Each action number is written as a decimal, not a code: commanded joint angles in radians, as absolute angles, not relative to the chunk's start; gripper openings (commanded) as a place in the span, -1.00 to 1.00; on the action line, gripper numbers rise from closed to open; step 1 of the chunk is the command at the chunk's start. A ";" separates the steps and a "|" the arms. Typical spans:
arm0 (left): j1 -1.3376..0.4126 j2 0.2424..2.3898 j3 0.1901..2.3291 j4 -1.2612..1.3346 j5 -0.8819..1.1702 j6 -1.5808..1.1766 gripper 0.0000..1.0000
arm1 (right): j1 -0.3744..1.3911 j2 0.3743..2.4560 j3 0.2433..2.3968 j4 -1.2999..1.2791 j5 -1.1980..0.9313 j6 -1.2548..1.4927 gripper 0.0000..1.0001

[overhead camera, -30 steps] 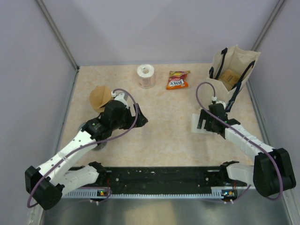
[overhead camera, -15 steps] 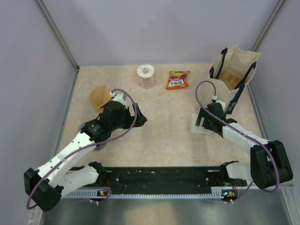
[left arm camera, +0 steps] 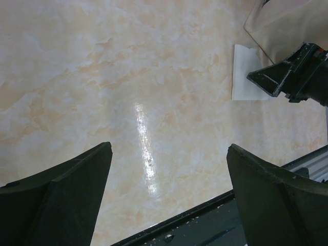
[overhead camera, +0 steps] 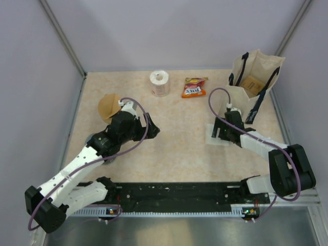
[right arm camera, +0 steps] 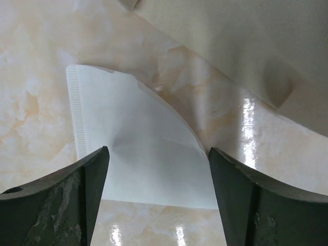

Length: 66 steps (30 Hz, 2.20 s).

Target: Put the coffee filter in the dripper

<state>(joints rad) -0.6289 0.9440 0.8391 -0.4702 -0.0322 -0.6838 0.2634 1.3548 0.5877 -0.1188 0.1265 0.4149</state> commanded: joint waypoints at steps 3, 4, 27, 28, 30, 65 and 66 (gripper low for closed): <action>-0.632 0.939 0.839 -0.434 -0.061 -0.669 0.97 | 0.256 1.292 0.600 -0.129 0.021 0.408 0.48; -0.632 0.942 0.842 -0.433 -0.060 -0.667 0.97 | 0.255 1.286 0.595 -0.135 0.012 0.411 0.46; -0.632 0.976 0.847 -0.423 -0.049 -0.655 0.97 | 0.279 1.541 0.767 0.008 0.003 0.216 0.52; -0.632 0.976 0.845 -0.426 -0.054 -0.655 0.97 | 0.281 1.557 0.781 -0.027 0.017 0.218 0.51; -0.632 0.971 0.842 -0.433 -0.066 -0.653 0.97 | 0.279 1.560 0.785 -0.052 0.006 0.207 0.47; -0.634 0.973 0.831 -0.442 -0.095 -0.647 0.98 | 0.282 1.540 0.755 -0.101 -0.184 0.186 -0.36; -0.632 0.973 0.833 -0.445 -0.095 -0.647 0.98 | 0.284 1.545 0.755 -0.101 -0.183 0.186 -0.36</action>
